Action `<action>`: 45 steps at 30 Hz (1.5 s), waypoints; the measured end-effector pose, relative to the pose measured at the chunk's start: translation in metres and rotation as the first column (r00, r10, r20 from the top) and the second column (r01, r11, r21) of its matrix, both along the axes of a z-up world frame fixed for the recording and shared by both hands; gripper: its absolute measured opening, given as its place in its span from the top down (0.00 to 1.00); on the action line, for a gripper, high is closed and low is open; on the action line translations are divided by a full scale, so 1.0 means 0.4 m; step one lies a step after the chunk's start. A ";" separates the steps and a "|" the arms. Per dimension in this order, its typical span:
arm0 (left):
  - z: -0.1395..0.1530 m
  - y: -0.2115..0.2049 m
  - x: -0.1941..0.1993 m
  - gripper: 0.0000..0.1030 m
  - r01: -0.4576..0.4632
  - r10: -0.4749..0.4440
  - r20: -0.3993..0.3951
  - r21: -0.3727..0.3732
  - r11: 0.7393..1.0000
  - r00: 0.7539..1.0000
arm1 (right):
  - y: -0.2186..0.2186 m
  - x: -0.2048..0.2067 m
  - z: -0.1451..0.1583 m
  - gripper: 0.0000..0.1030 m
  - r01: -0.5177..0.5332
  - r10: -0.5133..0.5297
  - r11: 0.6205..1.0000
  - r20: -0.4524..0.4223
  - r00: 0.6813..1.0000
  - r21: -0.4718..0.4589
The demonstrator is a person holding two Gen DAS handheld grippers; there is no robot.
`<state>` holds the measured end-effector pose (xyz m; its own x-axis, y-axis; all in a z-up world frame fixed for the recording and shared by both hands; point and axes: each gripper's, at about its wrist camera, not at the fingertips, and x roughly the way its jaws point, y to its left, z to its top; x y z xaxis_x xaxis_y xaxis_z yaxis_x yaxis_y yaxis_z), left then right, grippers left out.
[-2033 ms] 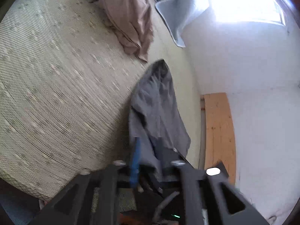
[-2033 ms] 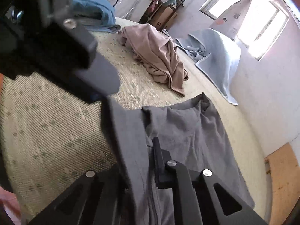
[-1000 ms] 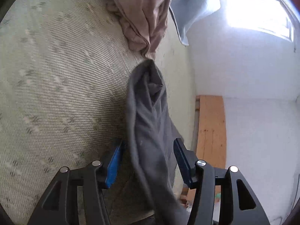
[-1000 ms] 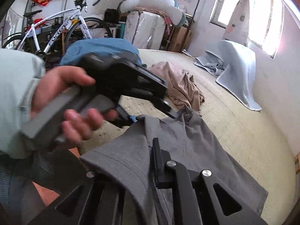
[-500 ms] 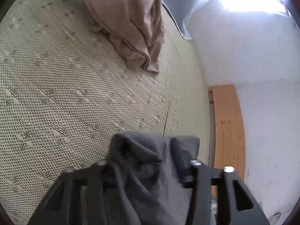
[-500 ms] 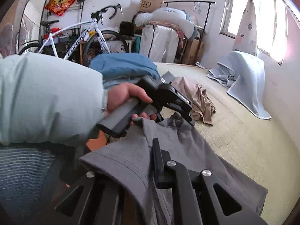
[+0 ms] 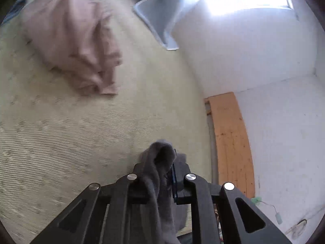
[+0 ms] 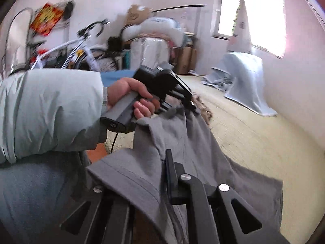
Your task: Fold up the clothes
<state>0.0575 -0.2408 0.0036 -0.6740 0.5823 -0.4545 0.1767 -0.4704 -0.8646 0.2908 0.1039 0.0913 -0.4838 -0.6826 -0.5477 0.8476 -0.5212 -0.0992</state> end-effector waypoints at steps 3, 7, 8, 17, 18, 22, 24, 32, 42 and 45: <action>0.063 0.051 -0.011 0.86 0.017 -0.017 -0.024 -0.013 1.000 1.000 | 0.055 -0.004 0.011 0.94 0.072 -0.071 0.997 0.021 0.997 -0.029; 0.129 0.145 -0.051 0.86 0.059 -0.061 -0.036 -0.037 0.998 0.998 | 0.146 -0.020 0.025 0.94 0.181 -0.176 0.981 0.065 0.982 -0.072; 0.144 0.170 -0.061 0.86 0.071 -0.073 -0.037 -0.047 0.996 0.997 | 0.169 -0.025 0.026 0.94 0.208 -0.202 0.975 0.075 0.977 -0.080; 0.185 0.432 -0.211 0.87 0.175 -0.173 0.030 -0.155 0.972 0.985 | 0.385 -0.084 0.013 0.94 0.422 -0.398 0.897 0.176 0.900 -0.131; 0.179 0.462 -0.230 0.88 0.187 -0.182 0.042 -0.169 0.968 0.982 | 0.405 -0.093 0.009 0.94 0.442 -0.414 0.887 0.192 0.890 -0.134; 0.143 0.561 -0.286 0.88 0.224 -0.205 0.105 -0.225 0.948 0.973 | 0.493 -0.140 -0.031 0.94 0.533 -0.486 0.836 0.279 0.828 -0.127; 0.117 0.602 -0.314 0.89 0.239 -0.211 0.133 -0.246 0.939 0.968 | 0.534 -0.167 -0.057 0.94 0.572 -0.512 0.812 0.328 0.794 -0.116; 0.077 0.732 -0.385 0.89 0.270 -0.216 0.189 -0.331 0.904 0.958 | 0.674 -0.258 -0.141 0.94 0.686 -0.582 0.723 0.459 0.671 -0.086; -0.023 0.826 -0.481 0.89 0.264 -0.158 0.270 -0.422 0.867 0.950 | 0.803 -0.373 -0.261 0.95 0.755 -0.634 0.656 0.549 0.544 0.010; -0.051 0.837 -0.496 0.89 0.269 -0.148 0.291 -0.441 0.856 0.945 | 0.812 -0.382 -0.285 0.95 0.750 -0.630 0.661 0.564 0.534 0.029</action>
<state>-0.1407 0.0940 -0.0168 -0.3969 0.3731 -0.8386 0.1994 -0.8568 -0.4756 0.1378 0.4287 -0.0227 -0.5557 -0.3698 -0.7446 0.1004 -0.9189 0.3814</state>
